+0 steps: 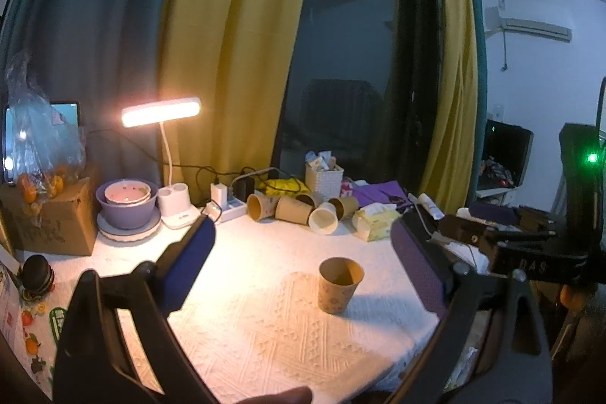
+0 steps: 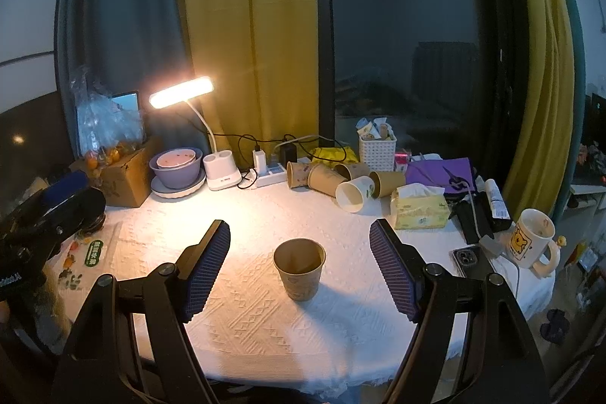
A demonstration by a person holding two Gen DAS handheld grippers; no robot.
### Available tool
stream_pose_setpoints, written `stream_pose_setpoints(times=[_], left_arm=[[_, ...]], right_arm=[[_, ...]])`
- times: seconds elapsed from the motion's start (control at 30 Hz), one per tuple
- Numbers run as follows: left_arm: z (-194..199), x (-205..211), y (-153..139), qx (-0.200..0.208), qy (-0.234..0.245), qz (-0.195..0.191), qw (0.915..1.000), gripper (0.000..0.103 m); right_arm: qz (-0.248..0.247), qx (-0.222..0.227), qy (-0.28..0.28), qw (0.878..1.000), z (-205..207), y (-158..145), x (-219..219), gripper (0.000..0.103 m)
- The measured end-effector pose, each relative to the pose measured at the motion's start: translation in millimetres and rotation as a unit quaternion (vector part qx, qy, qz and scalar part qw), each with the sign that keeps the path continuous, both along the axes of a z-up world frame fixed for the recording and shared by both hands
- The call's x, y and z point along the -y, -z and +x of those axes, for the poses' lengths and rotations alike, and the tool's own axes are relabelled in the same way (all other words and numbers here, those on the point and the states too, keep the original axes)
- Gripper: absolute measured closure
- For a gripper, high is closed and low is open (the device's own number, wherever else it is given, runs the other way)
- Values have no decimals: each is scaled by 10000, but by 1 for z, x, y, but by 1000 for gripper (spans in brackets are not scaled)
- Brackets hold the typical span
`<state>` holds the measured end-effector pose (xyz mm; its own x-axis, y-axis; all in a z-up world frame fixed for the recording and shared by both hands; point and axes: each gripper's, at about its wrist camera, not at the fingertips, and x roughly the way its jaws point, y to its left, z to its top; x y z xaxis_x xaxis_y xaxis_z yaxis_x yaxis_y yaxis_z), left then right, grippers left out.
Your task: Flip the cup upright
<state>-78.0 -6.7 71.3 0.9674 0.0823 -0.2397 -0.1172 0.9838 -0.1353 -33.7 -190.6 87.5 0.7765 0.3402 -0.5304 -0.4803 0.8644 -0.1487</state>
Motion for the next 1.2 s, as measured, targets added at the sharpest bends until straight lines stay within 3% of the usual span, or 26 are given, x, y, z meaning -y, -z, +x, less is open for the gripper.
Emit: stream_pose_setpoints(times=[1.2], left_arm=[[5, 4, 8, -115, 37, 6, 9999, 8]], right_arm=[[2, -137, 143, 9998, 3, 15, -1, 24]])
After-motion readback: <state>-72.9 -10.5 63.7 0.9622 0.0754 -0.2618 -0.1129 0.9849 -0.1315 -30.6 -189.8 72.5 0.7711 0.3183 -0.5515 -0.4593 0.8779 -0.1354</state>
